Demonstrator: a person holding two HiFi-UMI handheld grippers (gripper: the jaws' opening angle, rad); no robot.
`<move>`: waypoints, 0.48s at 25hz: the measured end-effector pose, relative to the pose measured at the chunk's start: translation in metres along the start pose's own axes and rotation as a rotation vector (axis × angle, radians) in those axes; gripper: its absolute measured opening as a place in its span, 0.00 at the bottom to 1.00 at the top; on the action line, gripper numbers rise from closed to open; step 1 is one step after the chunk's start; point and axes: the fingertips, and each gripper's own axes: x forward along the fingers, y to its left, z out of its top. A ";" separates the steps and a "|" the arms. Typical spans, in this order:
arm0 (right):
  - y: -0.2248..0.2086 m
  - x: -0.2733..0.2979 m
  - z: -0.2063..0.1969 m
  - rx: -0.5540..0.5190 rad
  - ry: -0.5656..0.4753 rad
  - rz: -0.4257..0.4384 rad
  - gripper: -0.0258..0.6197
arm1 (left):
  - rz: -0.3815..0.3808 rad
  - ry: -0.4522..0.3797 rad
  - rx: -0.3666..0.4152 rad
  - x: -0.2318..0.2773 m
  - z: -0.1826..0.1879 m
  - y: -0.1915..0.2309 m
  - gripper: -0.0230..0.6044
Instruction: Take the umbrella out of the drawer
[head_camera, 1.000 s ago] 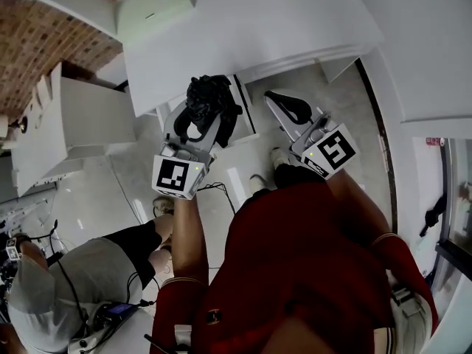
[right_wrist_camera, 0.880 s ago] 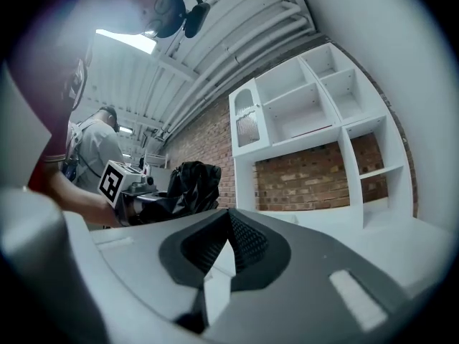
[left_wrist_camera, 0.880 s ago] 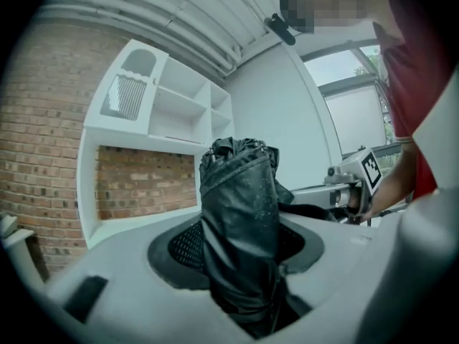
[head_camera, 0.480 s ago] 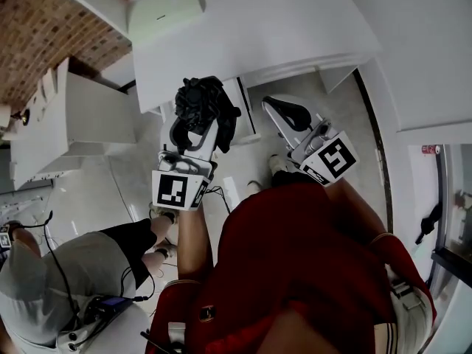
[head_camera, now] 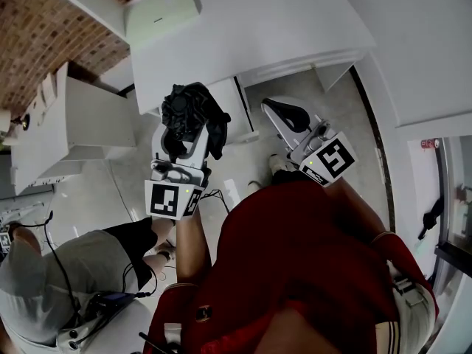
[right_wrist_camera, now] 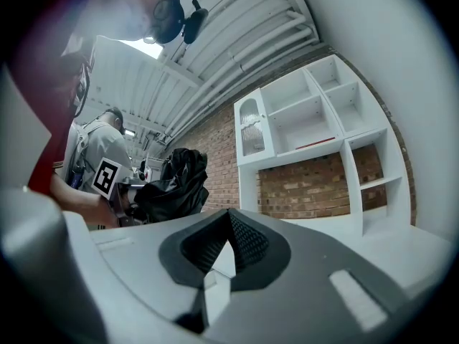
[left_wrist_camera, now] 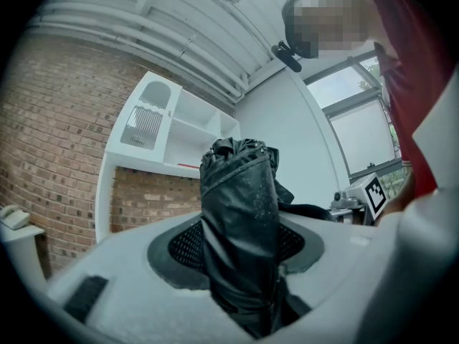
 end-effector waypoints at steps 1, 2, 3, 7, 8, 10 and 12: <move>-0.001 0.000 -0.001 0.003 0.003 -0.003 0.06 | 0.000 0.003 0.000 0.000 0.000 0.000 0.39; -0.001 -0.001 -0.001 0.004 0.004 -0.005 0.06 | 0.001 0.006 0.000 0.000 0.000 0.000 0.39; -0.001 -0.001 -0.001 0.004 0.005 -0.006 0.06 | 0.001 0.008 0.000 0.000 -0.001 0.000 0.40; 0.000 0.000 -0.002 -0.003 0.013 -0.003 0.06 | 0.003 0.013 -0.008 -0.001 -0.003 0.001 0.39; 0.000 0.000 -0.002 -0.003 0.014 -0.003 0.06 | 0.003 0.014 -0.010 -0.001 -0.003 0.001 0.40; 0.000 0.000 -0.002 -0.002 0.014 -0.004 0.06 | 0.001 0.014 -0.011 -0.001 -0.003 0.001 0.39; 0.000 0.001 -0.003 -0.001 0.015 -0.003 0.06 | 0.001 0.014 -0.010 0.000 -0.004 0.001 0.39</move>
